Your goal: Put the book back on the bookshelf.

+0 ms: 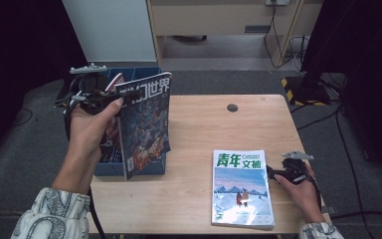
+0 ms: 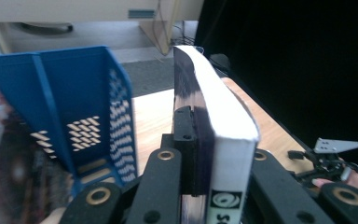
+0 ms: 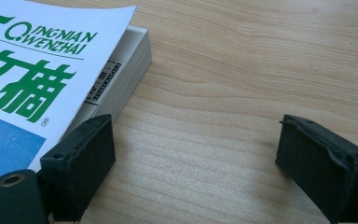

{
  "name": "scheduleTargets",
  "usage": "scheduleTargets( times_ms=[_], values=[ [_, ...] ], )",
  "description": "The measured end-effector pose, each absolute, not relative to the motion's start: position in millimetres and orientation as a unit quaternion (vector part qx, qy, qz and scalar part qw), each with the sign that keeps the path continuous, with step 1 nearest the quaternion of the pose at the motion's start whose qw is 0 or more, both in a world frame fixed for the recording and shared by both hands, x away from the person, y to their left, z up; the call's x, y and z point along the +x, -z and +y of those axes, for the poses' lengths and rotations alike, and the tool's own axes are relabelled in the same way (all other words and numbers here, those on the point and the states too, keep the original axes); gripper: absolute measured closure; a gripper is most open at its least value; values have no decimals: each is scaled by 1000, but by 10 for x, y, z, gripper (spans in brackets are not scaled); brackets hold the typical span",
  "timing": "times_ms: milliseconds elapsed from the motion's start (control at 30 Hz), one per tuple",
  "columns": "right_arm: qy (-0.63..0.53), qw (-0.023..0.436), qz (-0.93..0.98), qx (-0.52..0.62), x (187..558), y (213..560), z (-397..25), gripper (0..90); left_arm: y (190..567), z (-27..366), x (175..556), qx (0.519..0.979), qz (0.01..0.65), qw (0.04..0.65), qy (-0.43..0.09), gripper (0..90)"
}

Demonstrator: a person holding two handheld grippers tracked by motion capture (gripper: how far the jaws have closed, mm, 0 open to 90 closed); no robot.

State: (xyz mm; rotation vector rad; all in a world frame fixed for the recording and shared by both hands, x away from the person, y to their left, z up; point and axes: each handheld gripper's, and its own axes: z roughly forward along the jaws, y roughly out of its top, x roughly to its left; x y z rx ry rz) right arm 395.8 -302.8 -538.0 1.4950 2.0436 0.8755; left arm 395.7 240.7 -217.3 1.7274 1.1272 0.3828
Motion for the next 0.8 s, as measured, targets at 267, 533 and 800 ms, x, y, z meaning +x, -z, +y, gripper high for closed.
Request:
scheduleTargets(
  times_ms=[267, 533, 800],
  values=[
    [-318, 229, 742, 543, 3958, 5380, -3027, 115, 2138, 2699, 3892, 698, 486, 495, -177, 823],
    [-318, 229, 742, 544, 3957, 5380, -3026, 115, 2154, 2953, 3851, 685, 502, 493, -190, 823],
    [-319, 230, 741, 544, 3958, 5382, -3025, 115, 2167, 3157, 3810, 671, 519, 492, -196, 823]
  ],
)
